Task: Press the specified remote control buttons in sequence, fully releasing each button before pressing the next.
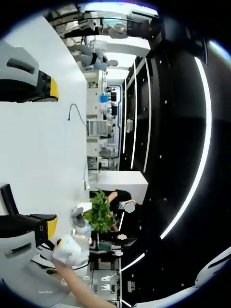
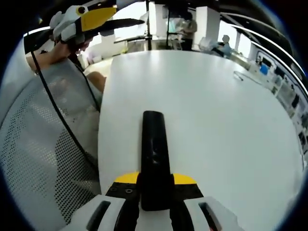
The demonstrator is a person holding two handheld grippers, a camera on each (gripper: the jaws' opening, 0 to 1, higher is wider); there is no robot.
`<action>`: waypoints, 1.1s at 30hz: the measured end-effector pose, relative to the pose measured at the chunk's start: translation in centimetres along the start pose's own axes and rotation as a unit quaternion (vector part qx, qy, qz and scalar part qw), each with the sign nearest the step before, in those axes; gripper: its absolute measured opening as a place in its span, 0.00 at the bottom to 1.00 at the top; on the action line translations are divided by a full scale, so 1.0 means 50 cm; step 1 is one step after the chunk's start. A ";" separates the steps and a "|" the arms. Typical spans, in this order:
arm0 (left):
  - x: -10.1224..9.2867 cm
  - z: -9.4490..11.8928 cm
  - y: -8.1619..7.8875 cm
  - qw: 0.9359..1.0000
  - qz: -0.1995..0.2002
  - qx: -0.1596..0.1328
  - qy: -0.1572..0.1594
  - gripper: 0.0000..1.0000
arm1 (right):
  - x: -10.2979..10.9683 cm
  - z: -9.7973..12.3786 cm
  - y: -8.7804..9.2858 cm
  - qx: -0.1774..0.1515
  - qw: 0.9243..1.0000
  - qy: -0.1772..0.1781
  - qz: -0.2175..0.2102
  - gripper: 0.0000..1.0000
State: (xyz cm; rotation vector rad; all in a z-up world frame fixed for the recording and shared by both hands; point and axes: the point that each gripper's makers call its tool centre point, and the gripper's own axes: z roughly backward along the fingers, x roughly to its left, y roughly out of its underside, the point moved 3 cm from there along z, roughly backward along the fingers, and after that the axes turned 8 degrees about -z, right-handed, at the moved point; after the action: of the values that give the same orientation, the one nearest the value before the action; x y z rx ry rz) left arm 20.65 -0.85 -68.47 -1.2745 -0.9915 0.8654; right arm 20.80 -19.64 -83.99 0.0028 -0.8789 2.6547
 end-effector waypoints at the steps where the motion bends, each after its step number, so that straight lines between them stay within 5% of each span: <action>1: 0.000 0.000 0.001 1.000 0.003 0.001 0.001 1.00 | -0.003 -0.001 -0.002 0.002 1.000 0.000 0.001 0.20; 33: 0.012 0.003 0.012 1.000 0.018 0.014 -0.011 1.00 | -0.085 -0.008 -0.031 0.033 0.999 -0.006 0.021 0.21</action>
State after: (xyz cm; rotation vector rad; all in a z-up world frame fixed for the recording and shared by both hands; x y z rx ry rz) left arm 20.72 -0.17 -69.00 -1.2648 -0.9734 0.9194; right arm 25.37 -19.59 -83.88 0.0164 -0.8039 2.7244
